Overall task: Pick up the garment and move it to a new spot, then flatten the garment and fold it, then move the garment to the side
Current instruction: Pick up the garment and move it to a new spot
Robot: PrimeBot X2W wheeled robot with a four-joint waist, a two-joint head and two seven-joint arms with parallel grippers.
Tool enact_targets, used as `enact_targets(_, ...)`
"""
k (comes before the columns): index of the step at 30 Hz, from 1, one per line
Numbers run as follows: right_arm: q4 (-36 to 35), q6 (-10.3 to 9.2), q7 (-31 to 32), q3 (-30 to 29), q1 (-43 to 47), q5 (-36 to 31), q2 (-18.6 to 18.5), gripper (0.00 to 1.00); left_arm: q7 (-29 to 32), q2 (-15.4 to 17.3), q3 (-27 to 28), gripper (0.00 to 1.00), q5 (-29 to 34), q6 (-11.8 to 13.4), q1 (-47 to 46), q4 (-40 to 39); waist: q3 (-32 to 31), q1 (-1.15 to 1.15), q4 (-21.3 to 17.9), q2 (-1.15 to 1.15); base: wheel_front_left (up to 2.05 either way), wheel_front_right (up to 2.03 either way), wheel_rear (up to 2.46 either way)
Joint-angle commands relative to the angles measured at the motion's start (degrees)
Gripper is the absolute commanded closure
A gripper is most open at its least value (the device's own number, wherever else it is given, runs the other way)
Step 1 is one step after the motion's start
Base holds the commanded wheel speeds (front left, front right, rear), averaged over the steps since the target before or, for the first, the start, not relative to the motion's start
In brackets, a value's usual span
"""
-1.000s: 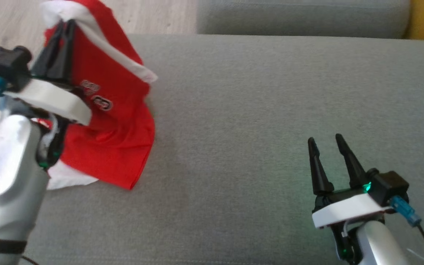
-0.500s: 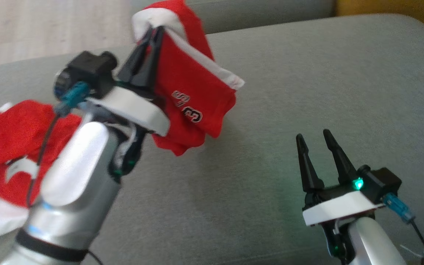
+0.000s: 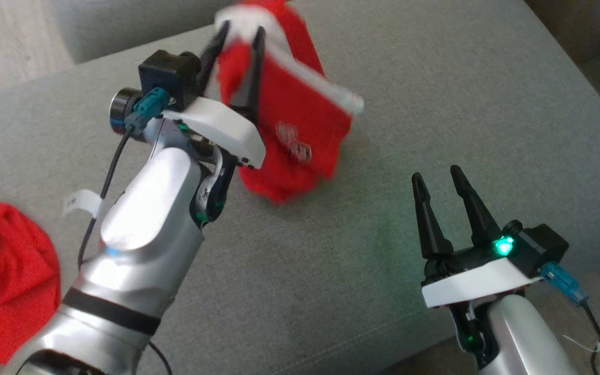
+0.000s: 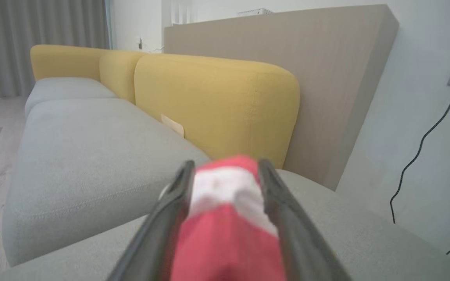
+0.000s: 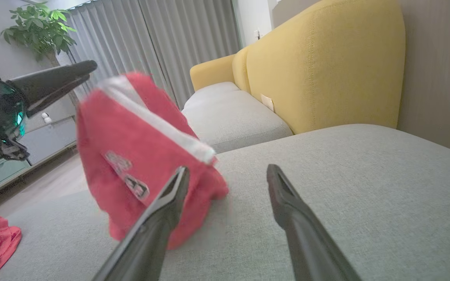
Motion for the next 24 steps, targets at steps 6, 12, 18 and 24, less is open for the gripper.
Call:
enact_targets(6, -2.11, -0.04, -0.61, -0.12, -2.02, -0.17, -0.27, 0.0, -2.17, 0.63, 2.58, 0.0, -0.03, -1.58, -3.9, 2.81, 0.38, 0.0, 1.66, 0.0, 0.0, 0.0, 0.0)
enact_targets(12, -1.45, -0.04, -0.61, -1.63, -1.24, -1.41, -0.27, 0.0, -2.68, 2.78, 4.46, 0.0, 0.48, -3.09, -1.04, 1.9, -1.62, 0.0, 6.6, 0.0, 0.0, 0.0, 0.0)
enact_targets(18, -0.94, -0.04, -0.61, -2.94, 0.19, -2.91, -0.27, 0.0, -2.72, 6.62, 7.62, 0.0, 3.18, -3.57, 7.53, -5.41, -4.07, 0.0, 11.78, 0.0, 0.0, 0.0, 0.0)
enact_targets(24, -0.2, -0.04, -0.61, -4.9, 2.54, -4.41, -0.27, 0.0, -2.73, 8.42, 9.66, 0.0, 6.28, -3.33, 19.11, -12.8, -6.79, 0.0, 16.37, 0.0, 0.0, 0.0, 0.0)
